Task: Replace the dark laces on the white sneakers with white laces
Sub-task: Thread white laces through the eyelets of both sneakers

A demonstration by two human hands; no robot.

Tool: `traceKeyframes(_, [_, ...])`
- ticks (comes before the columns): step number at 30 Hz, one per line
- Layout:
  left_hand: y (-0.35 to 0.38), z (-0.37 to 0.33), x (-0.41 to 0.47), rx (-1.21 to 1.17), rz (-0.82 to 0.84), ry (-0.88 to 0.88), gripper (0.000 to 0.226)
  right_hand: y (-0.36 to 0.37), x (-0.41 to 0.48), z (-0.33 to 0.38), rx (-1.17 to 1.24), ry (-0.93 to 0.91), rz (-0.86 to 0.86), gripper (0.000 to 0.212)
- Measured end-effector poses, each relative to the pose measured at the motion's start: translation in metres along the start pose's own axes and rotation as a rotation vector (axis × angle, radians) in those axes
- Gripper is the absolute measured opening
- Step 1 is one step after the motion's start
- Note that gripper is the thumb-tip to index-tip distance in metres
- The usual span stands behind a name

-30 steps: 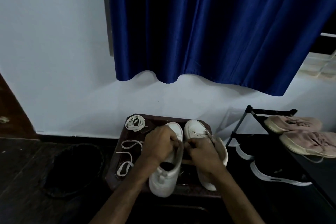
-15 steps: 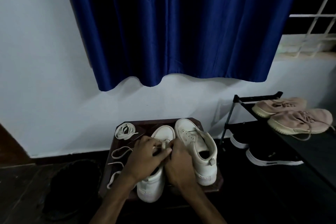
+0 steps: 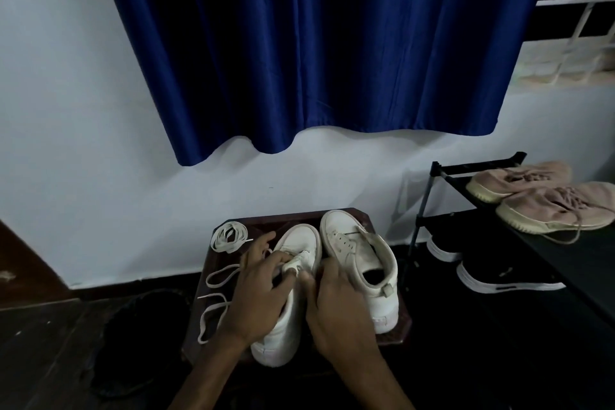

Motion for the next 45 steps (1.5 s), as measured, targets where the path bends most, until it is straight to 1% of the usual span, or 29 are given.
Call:
traceKeyframes(1, [0.000,0.000,0.000,0.001,0.002,0.002,0.055,0.000,0.009,0.004,-0.067,-0.027,0.017,0.051])
traceKeyframes(2, [-0.001,0.000,0.000,0.008,0.002,0.006,0.055,0.002,0.017,0.007,-0.098,-0.052,0.058,0.042])
traceKeyframes(4, [-0.002,-0.002,-0.002,0.029,0.007,0.010,0.057,0.005,0.024,0.012,-0.079,-0.078,0.113,0.026])
traceKeyframes(8, [-0.003,-0.004,-0.003,0.054,-0.017,-0.006,0.053,0.005,-0.004,-0.002,-0.191,-0.056,0.122,0.018])
traceKeyframes(9, [-0.002,-0.004,-0.003,0.055,-0.019,-0.003,0.050,0.001,-0.014,-0.006,-0.240,-0.037,0.162,0.016])
traceKeyframes(10, [-0.002,-0.003,-0.003,0.059,-0.021,0.004,0.044,-0.002,-0.022,-0.010,-0.263,0.005,0.256,0.019])
traceKeyframes(12, [-0.001,-0.001,-0.002,0.077,-0.028,0.025,0.024,-0.010,-0.028,-0.017,-0.242,0.081,0.369,0.027])
traceKeyframes(13, [0.000,-0.001,-0.001,0.080,-0.034,0.035,0.019,-0.014,-0.024,-0.015,-0.253,0.091,0.345,0.029])
traceKeyframes(14, [0.001,0.000,-0.001,0.078,-0.036,0.041,0.018,-0.019,-0.017,-0.010,-0.282,0.070,0.263,0.029])
traceKeyframes(15, [0.001,0.001,-0.001,0.075,-0.033,0.039,0.018,-0.021,-0.008,-0.003,-0.283,0.043,0.154,0.026])
traceKeyframes(16, [0.001,0.001,-0.001,0.072,-0.029,0.037,0.018,-0.019,0.002,0.004,-0.261,0.026,0.095,0.020])
traceKeyframes(18, [0.001,0.001,-0.002,0.072,-0.023,0.032,0.021,-0.005,0.018,0.014,-0.229,-0.041,0.049,0.010])
traceKeyframes(21, [0.000,-0.001,-0.002,0.061,-0.006,-0.001,0.049,0.006,0.030,0.016,-0.209,-0.060,0.072,0.010])
traceKeyframes(22, [-0.001,-0.002,-0.002,0.061,-0.007,-0.004,0.053,0.008,0.029,0.014,-0.200,-0.058,0.076,0.012])
traceKeyframes(26, [0.000,-0.003,-0.001,0.062,-0.023,-0.013,0.050,0.007,0.000,0.004,-0.308,-0.046,0.196,0.009])
traceKeyframes(27, [0.000,-0.002,-0.001,0.063,-0.019,-0.011,0.049,0.000,-0.009,0.004,-0.371,-0.031,0.250,0.008])
traceKeyframes(28, [0.000,-0.002,-0.001,0.061,-0.014,-0.011,0.049,-0.006,-0.016,0.003,-0.397,-0.007,0.354,0.010])
traceKeyframes(29, [0.001,-0.001,-0.001,0.054,-0.011,-0.015,0.049,-0.013,-0.022,0.004,-0.397,0.027,0.460,0.021])
traceKeyframes(30, [0.000,-0.001,-0.002,0.046,-0.013,-0.020,0.048,-0.015,-0.024,0.000,-0.401,0.004,0.473,0.028])
traceKeyframes(31, [0.000,-0.002,-0.001,0.040,-0.016,-0.025,0.048,-0.020,-0.020,0.001,-0.396,0.017,0.471,0.028])
traceKeyframes(32, [0.000,-0.002,-0.001,0.040,-0.018,-0.031,0.049,-0.024,-0.012,0.004,-0.391,0.028,0.412,0.026])
traceKeyframes(34, [0.000,-0.001,-0.002,0.050,-0.017,-0.033,0.054,-0.026,0.010,0.015,-0.316,-0.012,0.208,0.020])
traceKeyframes(35, [0.000,-0.001,-0.002,0.050,-0.013,-0.031,0.057,-0.023,0.019,0.022,-0.264,-0.037,0.149,0.019])
traceKeyframes(37, [-0.001,-0.001,-0.003,0.053,-0.005,-0.037,0.060,-0.009,0.030,0.027,-0.234,-0.064,0.159,0.017])
traceKeyframes(39, [-0.001,-0.001,-0.002,0.056,-0.006,-0.047,0.057,-0.005,0.028,0.023,-0.247,-0.031,0.202,0.011])
traceKeyframes(40, [-0.001,-0.001,-0.002,0.055,-0.012,-0.048,0.054,-0.004,0.023,0.018,-0.266,-0.028,0.210,0.013])
traceKeyframes(42, [-0.001,-0.002,-0.002,0.050,-0.030,-0.047,0.051,-0.006,0.005,0.011,-0.334,-0.015,0.266,0.032])
traceKeyframes(43, [-0.001,-0.002,-0.003,0.047,-0.037,-0.045,0.050,-0.007,-0.002,0.007,-0.364,-0.016,0.309,0.037])
traceKeyframes(45, [-0.001,-0.002,-0.003,0.045,-0.054,-0.042,0.049,-0.012,-0.009,0.007,-0.421,0.009,0.399,0.031])
Point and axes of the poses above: each hand's wrist, its own x-axis towards the middle knuckle, its own y-axis out of the palm, z = x × y, the point moved 4 cm from there along x, towards the middle knuckle, and after that the axes turned 2 degrees about -y, right-handed, at the moved point
